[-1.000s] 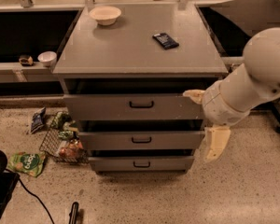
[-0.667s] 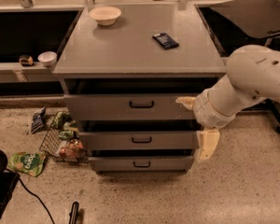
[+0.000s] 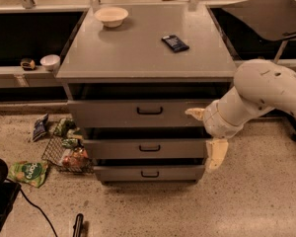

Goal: Open top drawer

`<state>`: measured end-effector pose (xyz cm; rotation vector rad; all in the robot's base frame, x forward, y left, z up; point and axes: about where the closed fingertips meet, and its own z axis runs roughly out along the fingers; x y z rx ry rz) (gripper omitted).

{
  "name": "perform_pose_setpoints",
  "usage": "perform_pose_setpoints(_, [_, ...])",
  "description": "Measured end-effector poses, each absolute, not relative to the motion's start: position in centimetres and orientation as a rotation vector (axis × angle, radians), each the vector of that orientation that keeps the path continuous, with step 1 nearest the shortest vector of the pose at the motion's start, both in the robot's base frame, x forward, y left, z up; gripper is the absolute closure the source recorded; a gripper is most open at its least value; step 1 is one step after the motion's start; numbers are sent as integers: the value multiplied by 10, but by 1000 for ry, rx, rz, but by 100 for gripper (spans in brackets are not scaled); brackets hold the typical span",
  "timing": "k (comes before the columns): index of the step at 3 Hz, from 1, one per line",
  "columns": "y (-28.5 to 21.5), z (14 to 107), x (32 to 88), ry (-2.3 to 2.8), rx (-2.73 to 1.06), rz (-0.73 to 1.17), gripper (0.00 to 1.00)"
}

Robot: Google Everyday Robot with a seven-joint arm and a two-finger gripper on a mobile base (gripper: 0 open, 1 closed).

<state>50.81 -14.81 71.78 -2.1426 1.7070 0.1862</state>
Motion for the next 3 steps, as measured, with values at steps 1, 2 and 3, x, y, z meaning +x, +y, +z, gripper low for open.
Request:
perform_pose_setpoints(1, [-155,709,527,1722,-2202,122,0])
perform_pose_setpoints(2, [-170,704,562,1748,-2219,-3,0])
perform_pose_setpoints(3, [-179,703,587,1759,-2218,-76,0])
